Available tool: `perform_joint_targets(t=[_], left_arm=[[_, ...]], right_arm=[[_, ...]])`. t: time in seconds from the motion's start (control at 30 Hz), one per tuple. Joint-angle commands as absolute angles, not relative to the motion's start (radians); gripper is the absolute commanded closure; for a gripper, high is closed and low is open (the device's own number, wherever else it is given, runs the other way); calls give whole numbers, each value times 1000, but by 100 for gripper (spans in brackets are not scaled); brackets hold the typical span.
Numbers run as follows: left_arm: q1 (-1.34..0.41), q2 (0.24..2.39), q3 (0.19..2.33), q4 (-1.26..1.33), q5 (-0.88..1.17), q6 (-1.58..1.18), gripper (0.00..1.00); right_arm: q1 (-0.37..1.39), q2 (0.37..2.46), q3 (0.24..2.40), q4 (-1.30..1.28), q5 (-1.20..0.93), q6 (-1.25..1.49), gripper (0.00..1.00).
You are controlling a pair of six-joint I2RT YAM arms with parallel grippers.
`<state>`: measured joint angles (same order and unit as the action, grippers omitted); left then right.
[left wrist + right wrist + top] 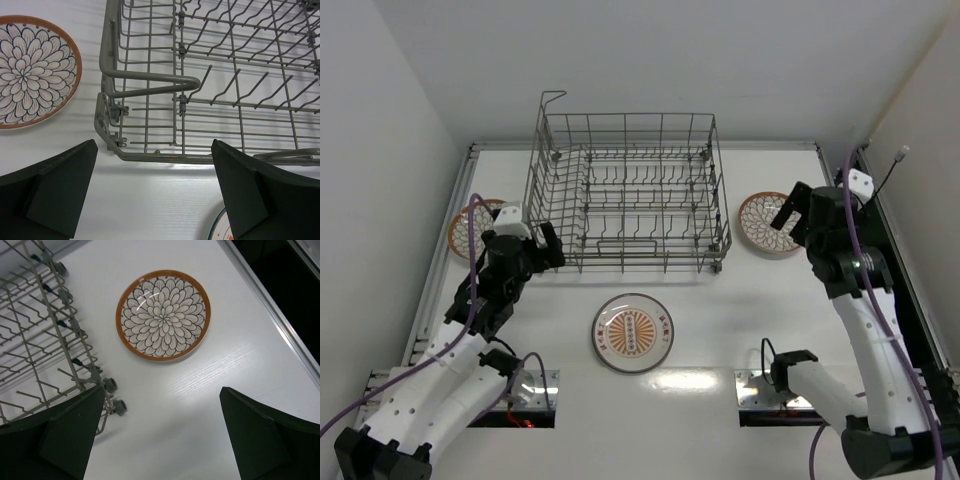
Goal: Load the plates into the dish rack
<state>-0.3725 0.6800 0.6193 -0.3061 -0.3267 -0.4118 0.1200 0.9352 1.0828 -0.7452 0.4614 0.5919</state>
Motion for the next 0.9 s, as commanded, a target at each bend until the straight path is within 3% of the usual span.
perform_joint_targets(t=[0.0,0.2,0.43,0.87], left_arm=[[-382,652,657,-278,-325,-400,1],[-382,652,657,-278,-325,-400,1],[-426,652,657,-287,-356,-400,1],[-437,652,657,-287,-356,-400,1]], right_arm=[[118,874,1077,-742,514,595,0],[57,939,1034,-738,540,618,0],[-315,1164,930,-623,134,745,0],[-563,1485,871,-419,-271,804,5]])
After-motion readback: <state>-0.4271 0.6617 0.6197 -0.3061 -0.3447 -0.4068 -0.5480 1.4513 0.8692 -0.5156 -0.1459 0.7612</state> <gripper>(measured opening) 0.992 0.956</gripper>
